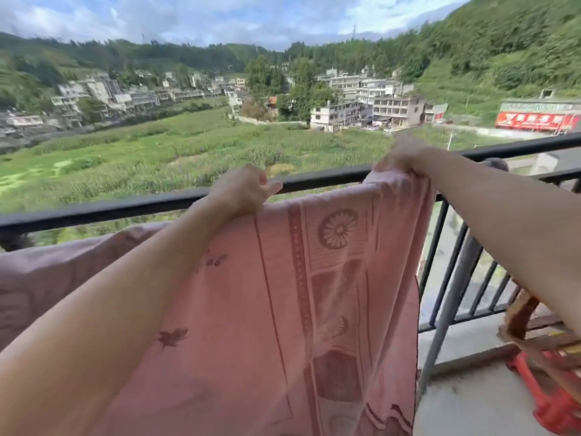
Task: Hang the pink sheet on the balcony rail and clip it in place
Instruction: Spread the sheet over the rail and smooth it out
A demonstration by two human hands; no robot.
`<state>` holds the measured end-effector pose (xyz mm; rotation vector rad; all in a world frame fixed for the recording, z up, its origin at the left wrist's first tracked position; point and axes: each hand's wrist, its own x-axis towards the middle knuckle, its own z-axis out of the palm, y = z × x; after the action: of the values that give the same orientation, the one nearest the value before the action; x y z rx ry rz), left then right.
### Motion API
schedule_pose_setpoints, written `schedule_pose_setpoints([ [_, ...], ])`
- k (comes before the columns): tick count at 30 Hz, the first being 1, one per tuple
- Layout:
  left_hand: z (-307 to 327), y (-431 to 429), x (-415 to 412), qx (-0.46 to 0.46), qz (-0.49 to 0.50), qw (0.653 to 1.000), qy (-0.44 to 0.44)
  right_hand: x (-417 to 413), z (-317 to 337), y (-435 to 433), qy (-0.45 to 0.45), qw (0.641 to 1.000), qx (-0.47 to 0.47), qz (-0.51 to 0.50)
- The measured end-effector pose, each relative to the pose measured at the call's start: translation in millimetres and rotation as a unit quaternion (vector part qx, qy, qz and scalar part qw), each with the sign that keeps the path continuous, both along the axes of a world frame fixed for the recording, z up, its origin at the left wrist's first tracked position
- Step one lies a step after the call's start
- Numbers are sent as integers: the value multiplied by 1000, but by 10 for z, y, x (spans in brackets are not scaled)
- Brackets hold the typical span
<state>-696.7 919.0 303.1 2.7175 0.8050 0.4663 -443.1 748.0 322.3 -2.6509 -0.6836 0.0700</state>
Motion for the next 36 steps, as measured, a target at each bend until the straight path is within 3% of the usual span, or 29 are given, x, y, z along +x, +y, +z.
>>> schedule_pose_setpoints([
  [2, 0, -217, 9, -1, -50, 999, 5, -87, -70, -55, -38, 999, -12, 8],
  [6, -16, -584, -16, 17, -130, 991, 26, -362, -72, -372, -186, 977, 105, -14],
  [10, 30, -859, -123, 78, -139, 987, 24, -748, -359, -820, -278, 950, 139, 12],
  [13, 32, -915, -280, 120, -109, 987, 11, -1090, -652, -1099, -354, 903, 242, 34],
  [15, 28, -939, -429, 125, -89, 988, 8, -1319, -793, -1182, -294, 901, 318, 24],
  [18, 68, -1105, -587, 125, -50, 991, 1, -1486, -823, -1215, -117, 925, 359, 25],
  [21, 91, -1296, -779, 144, 2, 990, -8, -1660, -694, -1260, -21, 912, 402, 75],
  [23, 48, -1416, -916, 153, 23, 988, -11, -1767, -673, -1351, 39, 895, 434, 98],
  [27, -16, -1626, -1091, 179, 46, 982, -21, -1948, -633, -1644, 194, 821, 513, 157],
  [31, 23, -1746, -1342, 166, 76, 983, 1, -2033, -297, -1934, 208, 802, 497, 255],
  [34, 85, -1781, -1507, 147, 73, 986, 22, -1946, 55, -2051, 198, 840, 425, 271],
  [36, 84, -1647, -1540, 146, 69, 987, 27, -1821, 195, -1946, 239, 864, 377, 232],
])
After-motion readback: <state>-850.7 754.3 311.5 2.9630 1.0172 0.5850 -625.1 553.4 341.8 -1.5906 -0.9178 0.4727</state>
